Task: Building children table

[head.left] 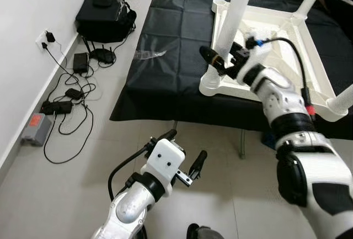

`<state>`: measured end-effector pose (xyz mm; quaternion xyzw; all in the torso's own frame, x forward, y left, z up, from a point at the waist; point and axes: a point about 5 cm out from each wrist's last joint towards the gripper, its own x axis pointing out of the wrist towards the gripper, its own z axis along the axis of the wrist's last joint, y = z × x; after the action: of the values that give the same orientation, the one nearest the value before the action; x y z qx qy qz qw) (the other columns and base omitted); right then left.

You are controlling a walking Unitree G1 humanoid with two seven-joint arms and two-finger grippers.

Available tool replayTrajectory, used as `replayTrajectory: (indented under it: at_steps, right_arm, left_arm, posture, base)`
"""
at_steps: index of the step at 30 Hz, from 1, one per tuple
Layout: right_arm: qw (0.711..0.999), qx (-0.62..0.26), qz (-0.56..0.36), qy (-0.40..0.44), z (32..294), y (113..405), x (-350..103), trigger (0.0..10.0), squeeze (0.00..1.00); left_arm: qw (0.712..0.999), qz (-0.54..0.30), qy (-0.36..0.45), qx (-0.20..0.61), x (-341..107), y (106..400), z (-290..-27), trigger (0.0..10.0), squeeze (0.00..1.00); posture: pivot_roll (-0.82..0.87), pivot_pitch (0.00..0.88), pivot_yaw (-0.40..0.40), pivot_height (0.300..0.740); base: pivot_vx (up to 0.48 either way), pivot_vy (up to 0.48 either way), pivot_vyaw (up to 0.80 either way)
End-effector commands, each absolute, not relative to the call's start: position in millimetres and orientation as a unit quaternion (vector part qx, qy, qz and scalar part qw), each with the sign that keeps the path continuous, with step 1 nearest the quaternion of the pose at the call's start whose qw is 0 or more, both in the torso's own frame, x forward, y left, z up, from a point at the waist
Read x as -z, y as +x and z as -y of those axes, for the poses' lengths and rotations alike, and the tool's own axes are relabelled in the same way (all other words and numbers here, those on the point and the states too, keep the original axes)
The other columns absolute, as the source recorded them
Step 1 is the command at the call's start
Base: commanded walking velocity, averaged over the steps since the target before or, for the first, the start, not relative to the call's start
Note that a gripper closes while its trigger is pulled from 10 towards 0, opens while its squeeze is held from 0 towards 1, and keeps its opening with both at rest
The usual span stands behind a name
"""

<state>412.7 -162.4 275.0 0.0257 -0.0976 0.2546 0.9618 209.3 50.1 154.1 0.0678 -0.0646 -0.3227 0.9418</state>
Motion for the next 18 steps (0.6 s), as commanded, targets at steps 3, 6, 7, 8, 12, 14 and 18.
replayTrajectory:
  at_steps: [3, 6, 7, 8, 12, 14, 18]
  right_arm:
    - [0.961, -0.254, 0.104, 0.022, 152.8, 414.3, -278.3, 10.0, 0.0]
    - [0.937, -0.331, 0.102, 0.045, 133.0, 410.3, -277.6, 10.0, 0.0]
    - [0.937, -0.331, 0.102, 0.045, 133.0, 410.3, -277.6, 10.0, 0.0]
    - [0.937, -0.331, 0.102, 0.045, 133.0, 410.3, -277.6, 10.0, 0.0]
    - [0.898, -0.427, 0.094, 0.052, 120.6, 400.8, -270.8, 10.0, 0.0]
    - [0.887, -0.452, 0.083, 0.046, 120.2, 397.4, -265.6, 10.0, 0.0]
    - [0.869, -0.49, 0.067, 0.027, 125.3, 391.3, -255.2, 10.0, 0.0]
  left_arm:
    - [0.94, 0.055, 0.071, 0.329, -148.8, 205.6, -48.8, 10.0, 0.0]
    - [0.94, 0.054, 0.07, 0.329, -148.9, 205.8, -48.3, 10.0, 0.0]
    - [0.94, 0.054, 0.07, 0.329, -148.9, 205.8, -48.3, 10.0, 0.0]
    - [0.94, 0.054, 0.07, 0.329, -148.9, 205.8, -48.3, 10.0, 0.0]
    - [0.941, 0.055, 0.069, 0.328, -149.5, 206.4, -48.1, 10.0, 0.0]
    - [0.941, 0.056, 0.069, 0.327, -149.7, 206.6, -48.1, 10.0, 0.0]
    - [0.941, 0.057, 0.069, 0.327, -150.2, 206.8, -48.0, 10.0, 0.0]
  posture:
    - [0.14, 0.156, -0.103, 0.74]
    - [0.14, 0.157, -0.106, 0.74]
    - [0.14, 0.157, -0.106, 0.74]
    - [0.14, 0.157, -0.106, 0.74]
    - [0.14, 0.161, -0.112, 0.74]
    - [0.14, 0.162, -0.11, 0.74]
    - [0.14, 0.163, -0.109, 0.74]
  base:
    - [0.0, 0.0, 0.0]
    - [0.0, 0.0, 0.0]
    - [0.0, 0.0, 0.0]
    - [0.0, 0.0, 0.0]
    - [0.0, 0.0, 0.0]
    - [0.0, 0.0, 0.0]
    - [0.0, 0.0, 0.0]
